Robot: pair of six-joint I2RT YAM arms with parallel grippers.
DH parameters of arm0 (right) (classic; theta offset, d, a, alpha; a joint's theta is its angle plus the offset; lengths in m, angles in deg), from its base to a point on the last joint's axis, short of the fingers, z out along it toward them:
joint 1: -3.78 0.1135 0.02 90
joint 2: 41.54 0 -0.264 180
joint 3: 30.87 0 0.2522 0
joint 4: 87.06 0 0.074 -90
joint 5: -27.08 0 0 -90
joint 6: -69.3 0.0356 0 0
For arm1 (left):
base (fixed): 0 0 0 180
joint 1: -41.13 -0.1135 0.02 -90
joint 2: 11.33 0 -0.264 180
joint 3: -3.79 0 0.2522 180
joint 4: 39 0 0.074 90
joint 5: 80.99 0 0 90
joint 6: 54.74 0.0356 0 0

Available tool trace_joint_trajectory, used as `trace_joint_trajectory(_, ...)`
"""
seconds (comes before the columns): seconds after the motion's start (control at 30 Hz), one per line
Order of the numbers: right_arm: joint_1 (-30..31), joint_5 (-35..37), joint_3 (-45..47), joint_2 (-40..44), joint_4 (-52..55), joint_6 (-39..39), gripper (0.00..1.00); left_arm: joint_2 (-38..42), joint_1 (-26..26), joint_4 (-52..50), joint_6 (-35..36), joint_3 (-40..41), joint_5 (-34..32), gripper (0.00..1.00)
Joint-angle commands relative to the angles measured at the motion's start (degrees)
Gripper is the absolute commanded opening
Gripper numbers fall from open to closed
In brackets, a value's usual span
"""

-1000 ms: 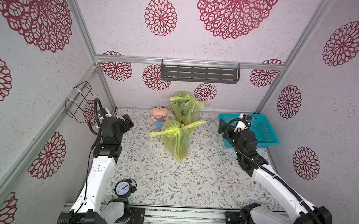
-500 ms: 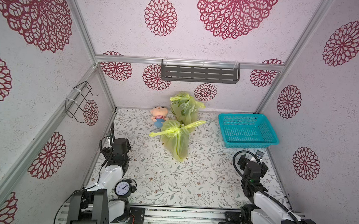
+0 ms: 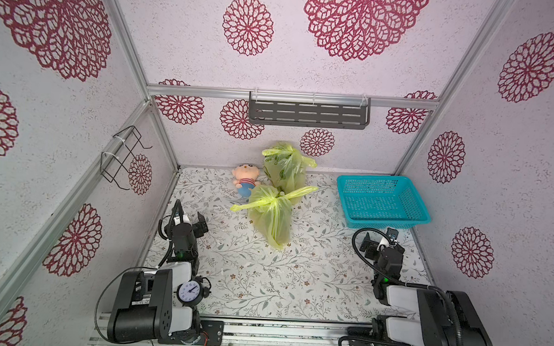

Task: Place the pineapple into a plastic bag & tie a knot
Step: Reset both arms

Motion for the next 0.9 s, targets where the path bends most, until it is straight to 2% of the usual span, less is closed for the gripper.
trace_joint_trajectory(0.0, -1.1, -5.1, -1.7, -5.8, -12.1, -1.4, 0.99, -3.3, -0.8, 5.6, 1.5, -1.8, 4.5, 0.97)
trace_joint_trajectory(0.13, -1.3, -5.6, -2.0, -12.4, -18.4, -1.7, 0.99, -6.9, -0.8, 5.3, 1.9, -3.6, 5.9, 0.97)
trace_joint_trajectory(0.27, -1.2, -3.6, -5.3, -11.6, -11.0, -1.1, 0.99, -9.8, -0.8, 5.6, 1.6, -5.1, 5.1, 0.97)
trace_joint_trajectory(0.3, -1.2, -2.6, -5.9, -11.7, -9.7, -0.7, 0.99, -9.3, -0.8, 2.0, 1.4, -6.4, 4.8, 0.97)
trace_joint_trajectory(0.33, -1.1, -2.5, -5.8, -11.8, -10.3, -0.7, 0.99, -8.7, -0.8, -0.3, 0.9, -6.8, 4.8, 0.97)
trace_joint_trajectory(0.43, -1.0, -2.4, -5.8, -11.6, -9.8, -0.8, 0.99, -9.9, -0.8, 2.9, 1.3, -6.4, 4.7, 0.97)
trace_joint_trajectory(0.87, -0.1, -1.2, -6.6, -12.0, -8.8, -1.7, 0.99, -9.8, -0.8, 1.5, 1.3, -6.8, 4.6, 0.97)
